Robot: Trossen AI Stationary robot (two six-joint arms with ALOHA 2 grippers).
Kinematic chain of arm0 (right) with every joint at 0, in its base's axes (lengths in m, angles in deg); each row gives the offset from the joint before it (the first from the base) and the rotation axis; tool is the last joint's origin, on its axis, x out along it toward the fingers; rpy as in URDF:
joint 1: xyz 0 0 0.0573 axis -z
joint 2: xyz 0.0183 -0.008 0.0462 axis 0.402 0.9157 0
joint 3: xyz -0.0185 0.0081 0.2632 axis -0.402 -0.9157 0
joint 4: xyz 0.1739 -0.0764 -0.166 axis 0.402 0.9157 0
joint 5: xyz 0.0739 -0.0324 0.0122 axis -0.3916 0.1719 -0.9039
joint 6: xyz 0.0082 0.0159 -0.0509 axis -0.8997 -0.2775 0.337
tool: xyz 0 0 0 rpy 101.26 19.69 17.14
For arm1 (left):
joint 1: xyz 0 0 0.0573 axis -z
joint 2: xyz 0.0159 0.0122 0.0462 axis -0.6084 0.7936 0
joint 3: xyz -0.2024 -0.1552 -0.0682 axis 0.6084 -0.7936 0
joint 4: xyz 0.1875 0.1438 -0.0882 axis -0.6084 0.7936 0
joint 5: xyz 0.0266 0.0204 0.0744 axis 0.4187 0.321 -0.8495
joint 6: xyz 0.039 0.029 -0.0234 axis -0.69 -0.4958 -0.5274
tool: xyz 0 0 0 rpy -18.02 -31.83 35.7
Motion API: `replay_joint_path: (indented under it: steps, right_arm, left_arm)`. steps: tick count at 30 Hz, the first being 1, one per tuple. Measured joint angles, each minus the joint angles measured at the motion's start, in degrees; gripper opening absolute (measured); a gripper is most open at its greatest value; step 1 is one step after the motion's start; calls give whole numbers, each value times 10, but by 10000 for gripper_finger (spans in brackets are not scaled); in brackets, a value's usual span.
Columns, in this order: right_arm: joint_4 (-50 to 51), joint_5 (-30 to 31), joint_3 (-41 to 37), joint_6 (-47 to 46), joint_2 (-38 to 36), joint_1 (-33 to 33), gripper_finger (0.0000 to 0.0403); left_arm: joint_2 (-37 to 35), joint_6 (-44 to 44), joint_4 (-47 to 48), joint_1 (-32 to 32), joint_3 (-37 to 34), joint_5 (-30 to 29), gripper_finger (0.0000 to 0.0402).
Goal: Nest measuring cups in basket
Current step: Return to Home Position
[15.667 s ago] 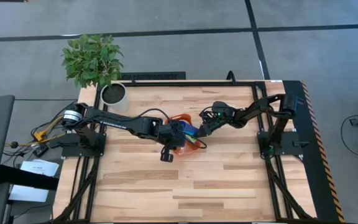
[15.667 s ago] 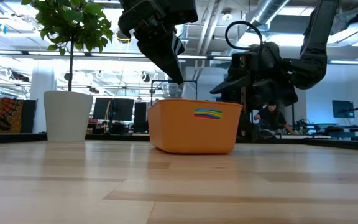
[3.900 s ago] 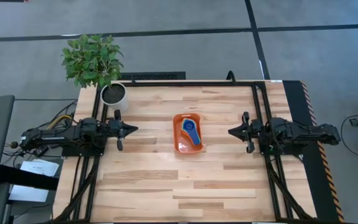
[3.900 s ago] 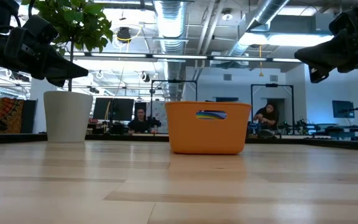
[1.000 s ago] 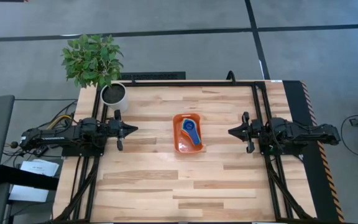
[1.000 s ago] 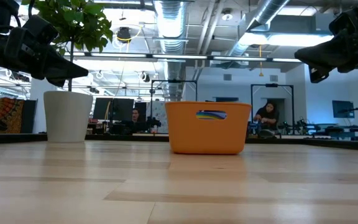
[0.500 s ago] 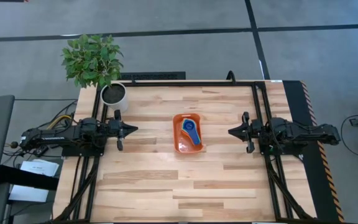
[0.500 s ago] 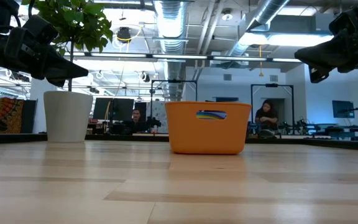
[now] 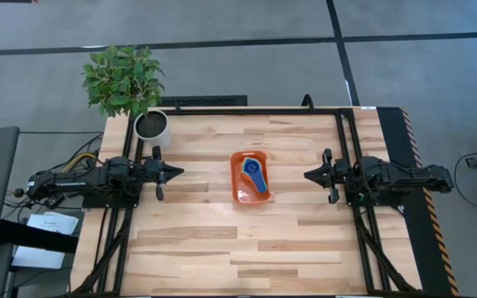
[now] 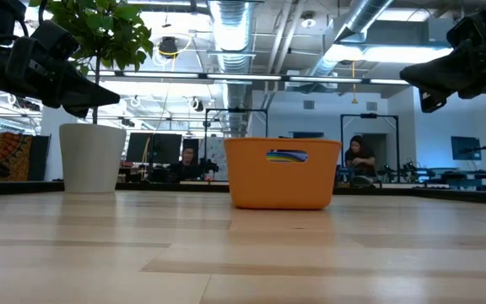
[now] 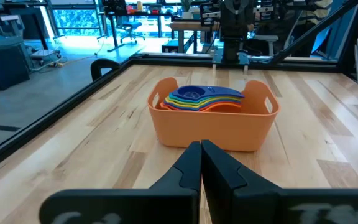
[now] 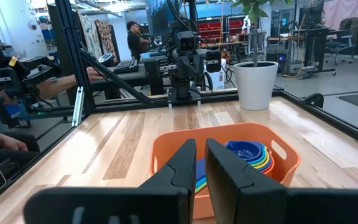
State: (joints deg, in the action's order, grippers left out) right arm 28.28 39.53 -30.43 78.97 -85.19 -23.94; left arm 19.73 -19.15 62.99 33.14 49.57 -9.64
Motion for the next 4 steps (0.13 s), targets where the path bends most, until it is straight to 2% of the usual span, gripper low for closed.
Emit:
replay_joint_path:
  steps: [4]
  right_arm:
    - [0,0,0,0,0,0,60]
  left_arm:
    - [0,0,0,0,0,0,0]
